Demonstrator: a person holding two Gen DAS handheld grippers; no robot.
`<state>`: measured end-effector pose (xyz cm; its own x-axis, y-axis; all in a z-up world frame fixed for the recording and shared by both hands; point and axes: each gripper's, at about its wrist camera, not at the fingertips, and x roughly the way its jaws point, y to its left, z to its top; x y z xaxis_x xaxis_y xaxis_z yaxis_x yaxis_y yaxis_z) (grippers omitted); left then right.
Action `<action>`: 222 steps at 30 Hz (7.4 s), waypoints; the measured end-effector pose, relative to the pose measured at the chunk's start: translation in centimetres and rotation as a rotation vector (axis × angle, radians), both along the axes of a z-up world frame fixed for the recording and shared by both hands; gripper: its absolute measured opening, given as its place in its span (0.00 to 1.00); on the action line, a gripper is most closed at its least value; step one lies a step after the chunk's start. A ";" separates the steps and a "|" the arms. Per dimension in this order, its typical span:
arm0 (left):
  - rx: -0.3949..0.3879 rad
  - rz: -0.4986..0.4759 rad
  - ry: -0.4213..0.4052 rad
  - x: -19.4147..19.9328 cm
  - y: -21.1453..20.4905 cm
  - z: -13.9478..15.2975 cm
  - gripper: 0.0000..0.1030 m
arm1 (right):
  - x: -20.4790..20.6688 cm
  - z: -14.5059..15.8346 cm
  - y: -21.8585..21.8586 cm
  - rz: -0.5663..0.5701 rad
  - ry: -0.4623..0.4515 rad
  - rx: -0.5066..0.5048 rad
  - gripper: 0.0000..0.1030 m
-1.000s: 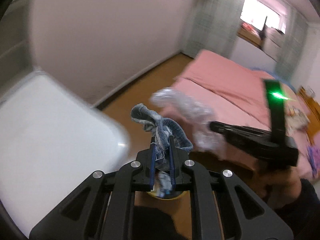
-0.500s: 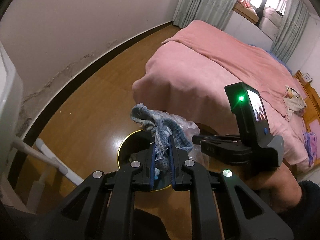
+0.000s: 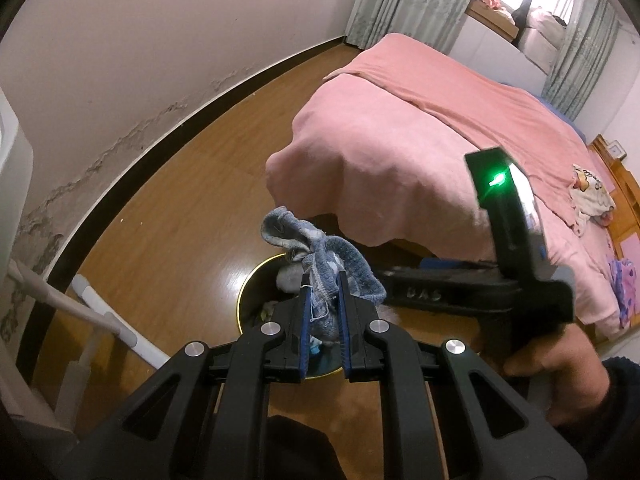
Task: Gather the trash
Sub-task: 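Carry both items to the black bin and open both tools to drop them, then grasp the white ring with the left tool while the right tool grasps the yellow sachet, then carry the white ring and yellow sachet over the black bin, then open both tools to drop the ring and sachet into the bin, then move both open tools back to the desk, then grasp the cream snack cluster with the left tool while the right tool grasps the white cap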
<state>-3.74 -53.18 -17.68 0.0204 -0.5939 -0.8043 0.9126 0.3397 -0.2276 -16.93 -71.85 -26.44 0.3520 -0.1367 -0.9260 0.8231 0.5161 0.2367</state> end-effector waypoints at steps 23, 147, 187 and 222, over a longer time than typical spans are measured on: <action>-0.004 -0.067 -0.050 -2.0 -2.4 1.8 0.68 | -3.9 3.4 -2.2 -0.216 -0.085 -0.098 0.77; 0.010 0.066 -0.110 -2.3 -0.3 3.7 0.49 | 1.5 1.0 1.9 0.107 0.007 -0.031 0.20; -0.008 0.021 -0.101 -1.6 -3.1 6.0 0.80 | -2.8 7.9 0.0 -0.146 -0.174 -0.234 0.68; 0.057 0.891 -0.204 39.8 37.2 10.8 0.93 | 33.0 21.2 38.2 0.996 -0.314 -0.322 0.75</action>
